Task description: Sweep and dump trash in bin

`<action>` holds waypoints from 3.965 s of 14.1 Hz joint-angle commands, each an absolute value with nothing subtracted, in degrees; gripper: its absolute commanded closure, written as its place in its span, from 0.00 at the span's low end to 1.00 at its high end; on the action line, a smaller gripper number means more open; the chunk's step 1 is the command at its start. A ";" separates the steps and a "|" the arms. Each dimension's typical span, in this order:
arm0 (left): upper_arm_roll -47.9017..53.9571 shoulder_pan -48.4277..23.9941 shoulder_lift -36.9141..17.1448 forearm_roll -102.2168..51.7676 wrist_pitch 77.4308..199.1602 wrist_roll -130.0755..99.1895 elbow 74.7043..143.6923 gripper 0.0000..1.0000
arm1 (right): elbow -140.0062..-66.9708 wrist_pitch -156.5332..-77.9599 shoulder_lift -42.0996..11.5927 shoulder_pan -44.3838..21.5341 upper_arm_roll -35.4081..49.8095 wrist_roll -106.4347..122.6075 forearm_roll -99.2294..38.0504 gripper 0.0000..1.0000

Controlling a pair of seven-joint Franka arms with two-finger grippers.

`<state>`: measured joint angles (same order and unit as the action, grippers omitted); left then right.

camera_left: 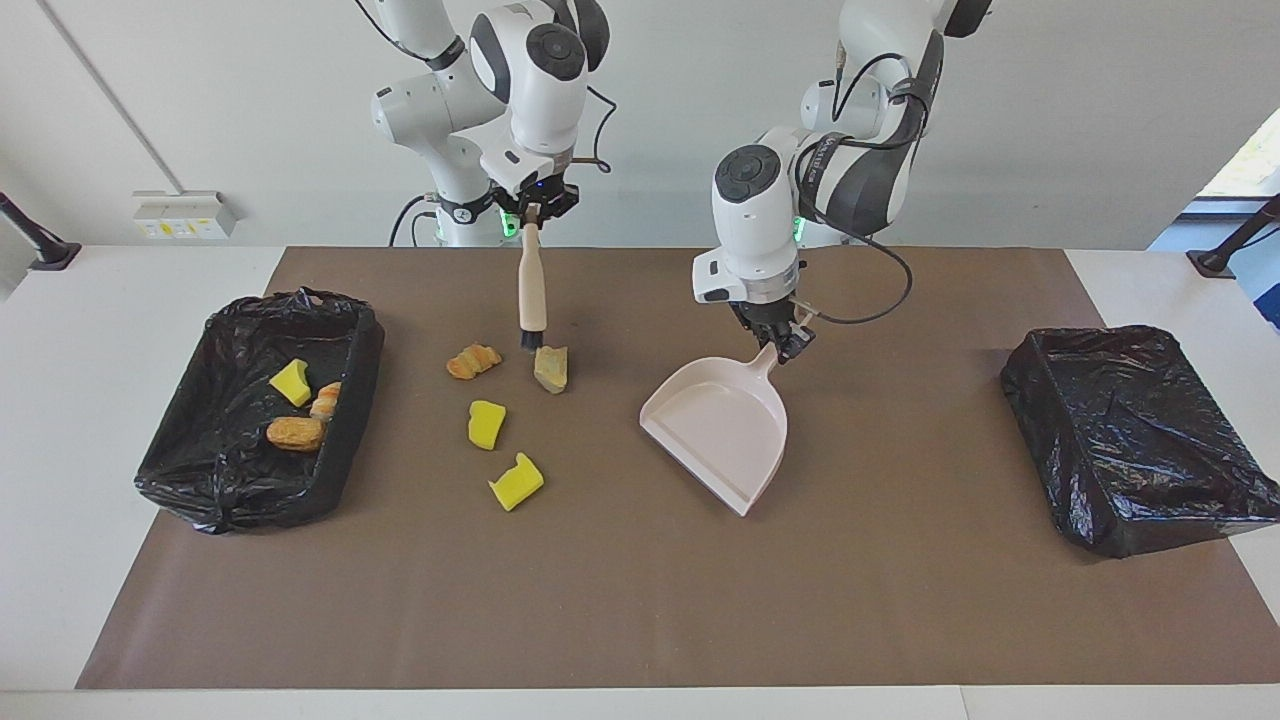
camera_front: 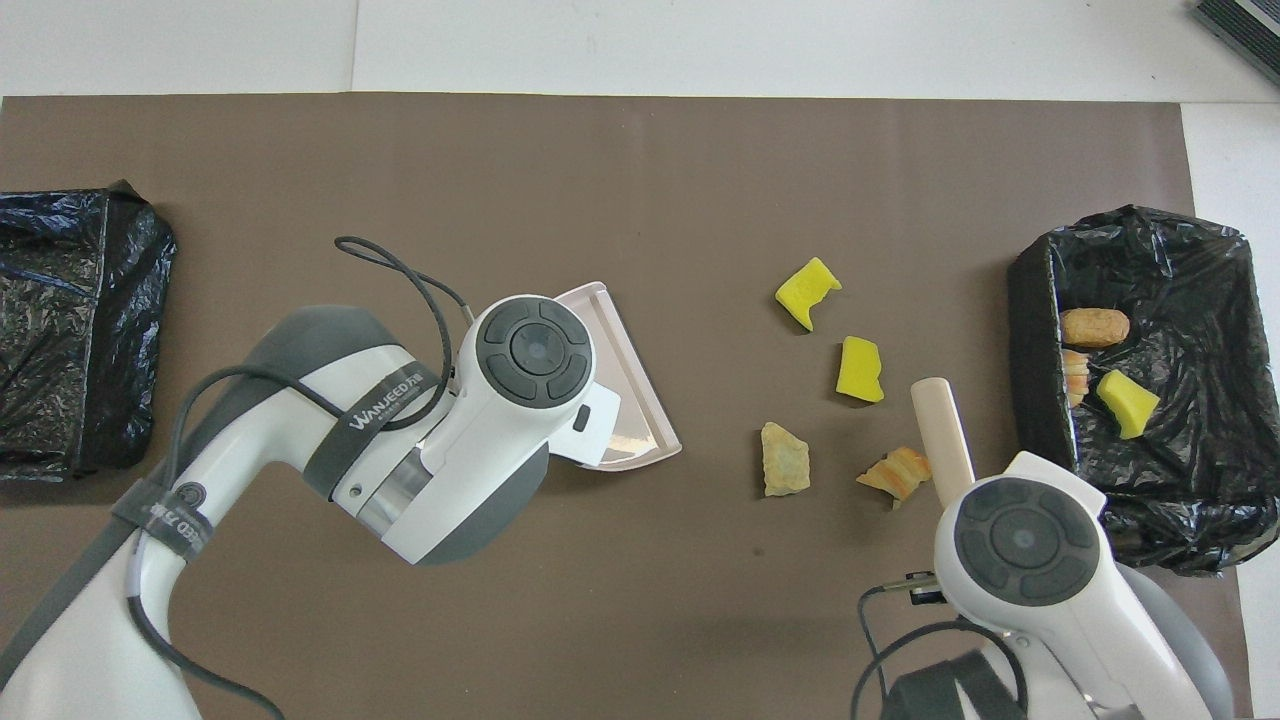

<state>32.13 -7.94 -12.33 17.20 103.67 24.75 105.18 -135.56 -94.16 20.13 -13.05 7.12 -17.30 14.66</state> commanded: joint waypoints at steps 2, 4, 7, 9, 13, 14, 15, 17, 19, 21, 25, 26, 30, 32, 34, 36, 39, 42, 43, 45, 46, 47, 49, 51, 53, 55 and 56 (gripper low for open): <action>35.76 -7.82 -10.37 16.52 106.87 26.19 110.03 1.00 | -139.04 -99.13 18.82 -9.86 8.17 -18.55 16.96 1.00; 37.70 -7.91 -10.89 16.52 109.15 26.19 111.00 1.00 | -139.39 -100.89 18.02 -7.14 8.26 -17.41 16.96 1.00; 38.93 -8.00 -10.28 16.44 111.71 26.19 113.46 1.00 | -140.88 -104.91 14.25 -6.68 8.35 -18.36 16.96 1.00; 39.46 -8.00 -10.28 16.44 111.45 26.19 113.47 1.00 | -140.80 -106.96 11.70 -6.68 8.44 -19.15 16.00 1.00; 40.08 -7.82 -9.58 16.44 111.44 26.19 114.52 1.00 | -139.31 -110.04 8.88 -8.26 8.53 -16.02 9.51 1.00; 40.08 -7.74 -9.58 16.44 111.79 26.19 114.96 1.00 | -138.61 -110.04 8.09 -9.48 8.53 -15.13 7.32 1.00; 40.08 -7.73 -9.49 16.35 111.80 26.19 115.05 1.00 | -137.39 -110.13 7.39 -10.01 8.61 -14.68 4.51 1.00; 40.08 -7.73 -9.23 16.35 111.53 26.28 115.22 1.00 | -134.49 -111.09 5.63 -13.51 8.61 -13.62 -1.29 1.00; 40.34 -7.56 -8.44 16.35 111.97 26.54 117.06 1.00 | -131.15 -111.44 3.70 -15.11 8.61 -13.54 -8.75 1.00; 40.34 -7.56 -8.35 16.26 112.06 26.46 117.25 1.00 | -128.94 -112.75 2.47 -18.09 8.70 -13.54 -14.65 1.00; 40.34 -7.47 -8.35 16.08 112.59 26.10 117.25 1.00 | -124.29 -113.65 0.79 -21.52 8.70 -13.80 -24.34 1.00; 40.25 -7.30 -8.35 16.00 113.11 25.84 117.16 1.00 | -123.32 -113.03 1.05 -21.36 8.70 -13.80 -24.35 1.00; 39.99 -6.85 -8.44 15.12 113.29 25.75 117.07 1.00 | -117.88 -104.61 2.11 -17.42 8.00 -12.05 -20.41 1.00; 39.99 -6.86 -8.44 15.12 113.12 25.75 117.07 1.00 | -117.16 -102.05 3.42 -15.74 7.91 -8.81 -16.80 1.00; 39.99 -6.77 -8.35 15.03 112.42 25.32 117.07 1.00 | -117.16 -98.46 6.14 -12.59 7.91 -4.33 -13.55 1.00; 39.99 -6.77 -8.35 15.03 111.62 24.26 117.07 1.00 | -119.16 -94.76 9.13 -10.55 8.00 0.25 -6.72 1.00; 40.08 -7.12 -7.56 15.03 109.17 20.15 117.07 1.00 | -132.58 -97.01 14.49 -9.93 8.09 1.41 2.18 1.00; 40.95 -7.64 -6.42 15.03 105.65 17.75 117.25 1.00 | -139.99 -100.80 14.59 -11.85 8.61 -4.02 1.59 1.00; 42.09 -7.47 -5.98 15.03 105.38 17.75 117.68 1.00 | -141.05 -102.38 14.15 -14.04 8.53 -5.52 -0.51 1.00; 42.54 -7.56 -4.75 14.94 106.08 18.01 119.52 1.00 | -142.20 -105.11 13.71 -15.46 8.61 -6.32 -7.96 1.00; 42.63 -7.56 -4.57 14.94 106.17 18.28 119.88 1.00 | -142.56 -107.55 12.58 -16.60 8.61 -6.85 -11.65 1.00; 42.63 -7.47 -4.57 14.94 106.26 18.46 119.88 1.00 | -142.65 -109.93 11.52 -18.61 8.61 -7.38 -15.08 1.00; 42.63 -7.38 -4.57 14.68 106.61 19.59 119.97 1.00 | -142.21 -114.15 10.29 -21.17 8.61 -8.08 -23.43 1.00; 42.54 -7.12 -4.75 13.37 106.87 20.65 119.97 1.00 | -140.29 -115.92 9.06 -23.37 8.61 -8.09 -28.02 1.00; 42.02 -6.68 -5.18 12.92 109.76 20.65 119.97 1.00 | -137.39 -115.49 8.17 -23.38 8.61 -8.26 -30.13 1.00; 41.66 -5.37 -5.88 12.66 111.09 20.22 119.62 1.00 | -136.06 -114.61 9.57 -23.29 8.44 -7.39 -30.41 1.00; 41.05 -5.10 -6.58 12.22 111.79 19.95 119.27 1.00 | -135.97 -114.09 10.71 -22.94 8.26 -7.12 -30.24 1.00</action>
<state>41.69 -6.53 -6.81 13.73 108.97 19.15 118.36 -137.39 -115.66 9.27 -23.64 8.49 -7.95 -28.68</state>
